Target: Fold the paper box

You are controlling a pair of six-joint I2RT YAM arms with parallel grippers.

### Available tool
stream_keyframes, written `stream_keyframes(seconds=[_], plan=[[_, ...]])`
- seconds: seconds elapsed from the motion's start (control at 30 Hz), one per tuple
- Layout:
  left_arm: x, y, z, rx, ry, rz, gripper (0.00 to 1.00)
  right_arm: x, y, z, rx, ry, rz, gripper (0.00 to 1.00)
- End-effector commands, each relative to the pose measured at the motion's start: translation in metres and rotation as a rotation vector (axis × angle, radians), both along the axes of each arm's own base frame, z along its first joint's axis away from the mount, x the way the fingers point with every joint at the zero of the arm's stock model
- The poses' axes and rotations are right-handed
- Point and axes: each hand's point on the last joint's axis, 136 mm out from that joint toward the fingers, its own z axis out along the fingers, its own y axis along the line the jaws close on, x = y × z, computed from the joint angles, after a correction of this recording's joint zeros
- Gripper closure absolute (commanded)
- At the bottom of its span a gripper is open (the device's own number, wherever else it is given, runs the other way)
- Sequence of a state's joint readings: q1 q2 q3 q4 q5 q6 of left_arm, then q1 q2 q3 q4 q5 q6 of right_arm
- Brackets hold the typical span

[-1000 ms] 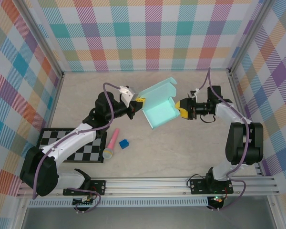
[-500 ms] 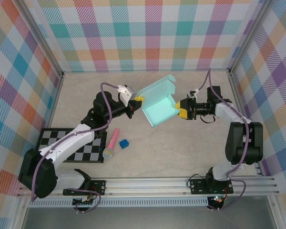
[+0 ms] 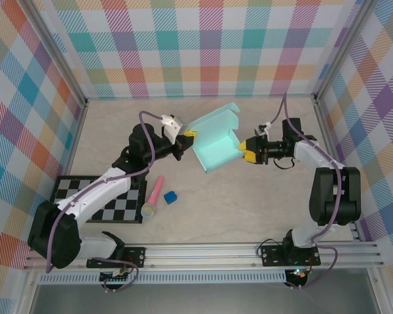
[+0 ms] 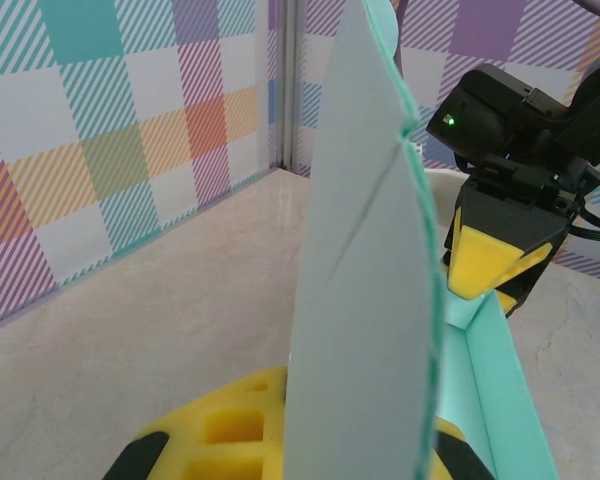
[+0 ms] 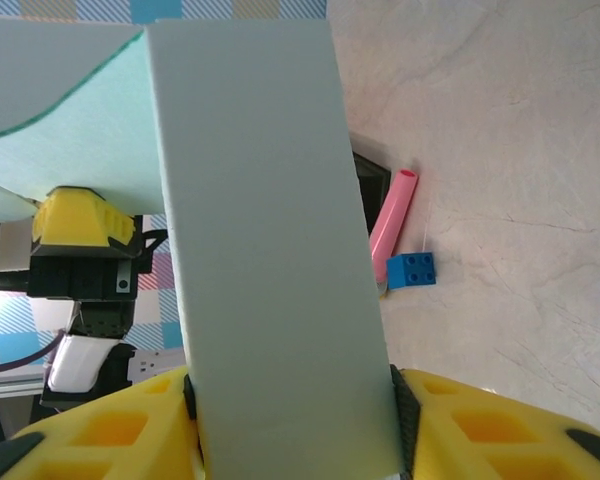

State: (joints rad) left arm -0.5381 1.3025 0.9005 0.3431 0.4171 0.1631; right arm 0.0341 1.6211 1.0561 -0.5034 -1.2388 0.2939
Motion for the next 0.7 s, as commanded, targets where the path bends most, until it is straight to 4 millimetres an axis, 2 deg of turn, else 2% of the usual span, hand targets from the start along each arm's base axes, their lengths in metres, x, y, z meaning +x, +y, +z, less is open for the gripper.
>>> stream_keyframes(seconds=[0.0,0.3,0.47,0.67], plan=[[-0.002,-0.009,0.033,-0.087,-0.059,-0.041,1.0,-0.005,0.014,0.002,0.0,-0.012,0.05,0.49],[-0.002,-0.011,0.032,-0.093,-0.054,-0.047,1.0,-0.005,0.021,-0.003,-0.029,-0.013,0.065,0.58],[-0.002,-0.011,0.033,-0.1,-0.051,-0.046,1.0,-0.004,0.022,-0.014,-0.122,-0.022,0.051,0.61],[-0.001,-0.014,0.033,-0.108,-0.04,-0.053,1.0,-0.005,0.023,-0.034,-0.278,-0.038,0.036,0.6]])
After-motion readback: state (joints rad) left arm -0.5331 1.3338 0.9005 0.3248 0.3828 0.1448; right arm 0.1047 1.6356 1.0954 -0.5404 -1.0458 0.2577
